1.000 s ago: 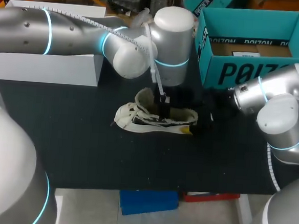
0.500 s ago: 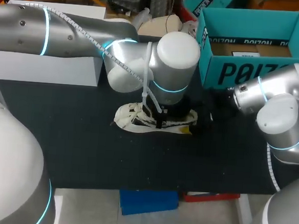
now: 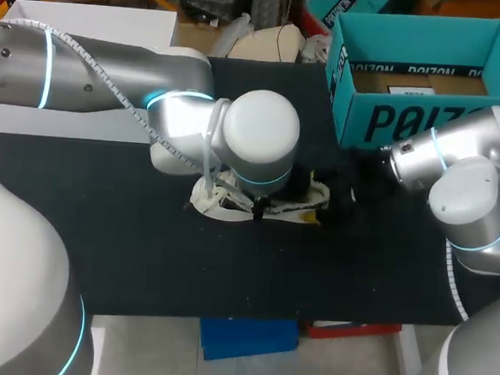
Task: Take the shoe out of the shoebox, open the shoe tongue, remove and reinsert the insole, then place the shoe into the shoebox
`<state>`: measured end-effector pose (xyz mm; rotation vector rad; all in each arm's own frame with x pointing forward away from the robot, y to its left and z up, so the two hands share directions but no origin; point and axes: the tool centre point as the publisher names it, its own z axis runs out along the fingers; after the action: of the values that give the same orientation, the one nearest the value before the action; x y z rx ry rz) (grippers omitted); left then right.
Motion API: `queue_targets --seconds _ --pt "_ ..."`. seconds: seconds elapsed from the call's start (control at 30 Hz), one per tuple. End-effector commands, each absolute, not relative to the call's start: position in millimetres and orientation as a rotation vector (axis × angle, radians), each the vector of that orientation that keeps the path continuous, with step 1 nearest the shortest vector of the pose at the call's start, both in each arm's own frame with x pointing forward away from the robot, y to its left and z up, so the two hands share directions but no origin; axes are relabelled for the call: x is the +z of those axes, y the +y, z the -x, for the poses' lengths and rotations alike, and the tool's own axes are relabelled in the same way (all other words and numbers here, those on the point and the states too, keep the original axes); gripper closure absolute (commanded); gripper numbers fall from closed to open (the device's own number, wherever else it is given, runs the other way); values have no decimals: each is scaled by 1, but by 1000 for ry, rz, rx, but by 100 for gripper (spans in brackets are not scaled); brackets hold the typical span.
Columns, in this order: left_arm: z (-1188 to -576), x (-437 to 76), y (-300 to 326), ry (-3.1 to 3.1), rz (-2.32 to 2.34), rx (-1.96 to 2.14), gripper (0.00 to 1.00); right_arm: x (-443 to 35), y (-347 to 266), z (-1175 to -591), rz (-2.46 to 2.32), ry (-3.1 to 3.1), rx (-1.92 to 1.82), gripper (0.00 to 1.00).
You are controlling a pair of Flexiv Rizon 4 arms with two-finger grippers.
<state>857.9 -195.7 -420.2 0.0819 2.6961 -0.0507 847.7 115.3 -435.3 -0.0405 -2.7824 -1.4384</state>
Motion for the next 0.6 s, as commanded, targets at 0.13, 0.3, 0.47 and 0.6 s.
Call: queue_targets --seconds 0.13,0.3,0.47,0.6 --pt "-879 -481 -189 2636 -86 -63 73 -437 113 -848 43 -2785 -1434 100" --pt "-872 -492 -195 2673 -138 -20 100 -437 113 -848 43 -2785 -1434 100" --pt "-869 -491 -203 2804 -193 27 100 -437 113 -848 43 -2785 -1434 100" --pt "-865 -478 -203 2851 -216 22 100 -437 113 -848 43 -2785 -1434 100"
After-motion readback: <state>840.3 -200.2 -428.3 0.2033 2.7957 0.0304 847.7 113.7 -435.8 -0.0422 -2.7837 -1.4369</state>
